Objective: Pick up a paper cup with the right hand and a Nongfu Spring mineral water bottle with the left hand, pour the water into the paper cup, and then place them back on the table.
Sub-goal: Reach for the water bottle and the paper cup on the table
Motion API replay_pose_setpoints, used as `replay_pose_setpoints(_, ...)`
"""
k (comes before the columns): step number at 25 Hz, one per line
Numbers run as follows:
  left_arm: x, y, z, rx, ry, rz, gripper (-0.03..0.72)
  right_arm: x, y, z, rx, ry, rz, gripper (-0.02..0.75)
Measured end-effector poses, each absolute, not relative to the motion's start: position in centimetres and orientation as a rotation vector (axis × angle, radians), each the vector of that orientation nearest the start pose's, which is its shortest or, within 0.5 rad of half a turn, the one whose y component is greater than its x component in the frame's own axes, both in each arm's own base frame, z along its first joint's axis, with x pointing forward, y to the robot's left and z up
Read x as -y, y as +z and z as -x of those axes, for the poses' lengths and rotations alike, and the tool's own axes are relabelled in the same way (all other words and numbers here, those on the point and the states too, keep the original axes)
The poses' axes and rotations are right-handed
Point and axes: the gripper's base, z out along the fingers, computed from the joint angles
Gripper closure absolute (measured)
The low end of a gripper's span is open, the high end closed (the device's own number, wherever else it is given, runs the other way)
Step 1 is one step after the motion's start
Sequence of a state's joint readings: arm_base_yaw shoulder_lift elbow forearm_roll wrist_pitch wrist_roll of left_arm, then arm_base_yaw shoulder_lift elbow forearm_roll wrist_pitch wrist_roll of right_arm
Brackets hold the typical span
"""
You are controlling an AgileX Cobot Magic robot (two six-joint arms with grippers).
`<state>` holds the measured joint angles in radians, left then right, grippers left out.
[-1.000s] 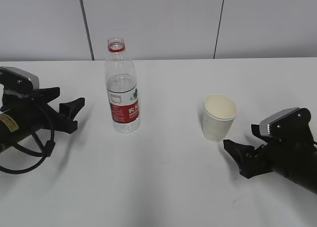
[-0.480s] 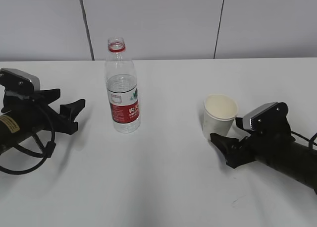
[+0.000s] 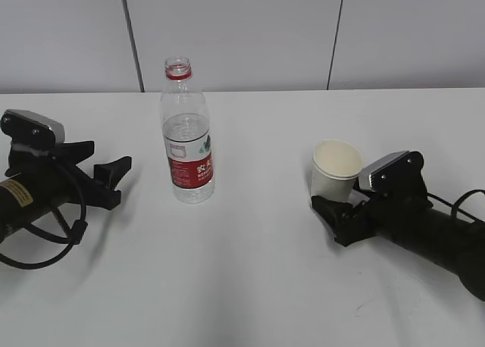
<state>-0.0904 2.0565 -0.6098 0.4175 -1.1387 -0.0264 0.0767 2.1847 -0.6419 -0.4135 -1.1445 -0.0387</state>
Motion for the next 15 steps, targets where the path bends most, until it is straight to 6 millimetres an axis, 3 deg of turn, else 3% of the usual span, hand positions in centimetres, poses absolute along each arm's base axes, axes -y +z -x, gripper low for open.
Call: replay_pose_setpoints(15,6.3,9.3,-31.8,-1.75,-0.301,-0.483,0.207,-6.1,5.9,-33.7,-1.775,0.268,0.546,0.098)
